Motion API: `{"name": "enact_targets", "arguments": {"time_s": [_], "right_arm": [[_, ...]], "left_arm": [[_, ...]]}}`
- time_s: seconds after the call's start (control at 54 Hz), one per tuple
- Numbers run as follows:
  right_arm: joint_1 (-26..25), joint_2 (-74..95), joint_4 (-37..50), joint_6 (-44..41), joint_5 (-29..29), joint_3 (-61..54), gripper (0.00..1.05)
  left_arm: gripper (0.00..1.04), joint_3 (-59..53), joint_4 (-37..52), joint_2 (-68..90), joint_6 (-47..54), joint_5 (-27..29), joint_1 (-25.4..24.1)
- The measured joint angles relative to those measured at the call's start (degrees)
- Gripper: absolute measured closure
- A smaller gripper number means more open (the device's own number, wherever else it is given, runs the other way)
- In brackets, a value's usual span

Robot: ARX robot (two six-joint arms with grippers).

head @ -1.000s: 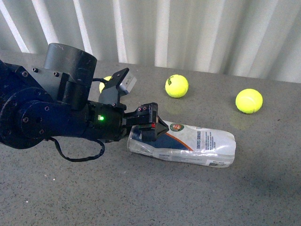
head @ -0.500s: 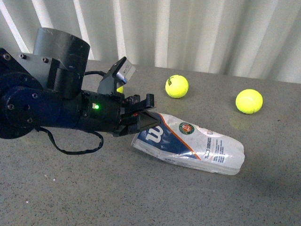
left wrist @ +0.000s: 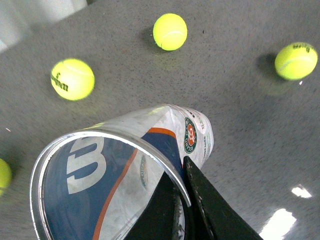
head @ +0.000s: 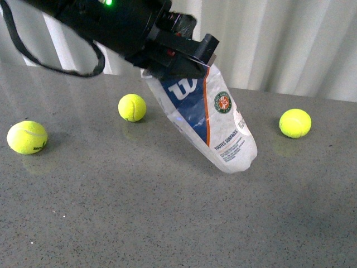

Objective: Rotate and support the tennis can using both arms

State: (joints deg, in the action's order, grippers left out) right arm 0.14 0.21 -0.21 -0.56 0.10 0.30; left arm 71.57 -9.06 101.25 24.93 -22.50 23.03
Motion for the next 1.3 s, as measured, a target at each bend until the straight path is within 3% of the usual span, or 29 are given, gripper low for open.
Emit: {"name": "enact_targets", "arguments": {"time_s": [0.185,0.352,0.981,1.296], "right_arm": [[0.0,0.0,0.0,0.0,0.0,0.0,0.07],[0.0,0.0,0.0,0.0,0.0,0.0,0.07],[0.0,0.0,0.0,0.0,0.0,0.0,0.07],[0.0,0.0,0.0,0.0,0.0,0.0,0.07]], "left_arm": [[1.01,5.0,-12.2,1.1,18.5,5.1,3.4],[1.01,8.4,-17.3,5.8,28.9,9.0,5.8],[1.01,12.1,-16.1,10.2,33.6,12.0,6.1],[0.54,11.1,-15.0,9.8,33.3,11.5,7.0]]}}
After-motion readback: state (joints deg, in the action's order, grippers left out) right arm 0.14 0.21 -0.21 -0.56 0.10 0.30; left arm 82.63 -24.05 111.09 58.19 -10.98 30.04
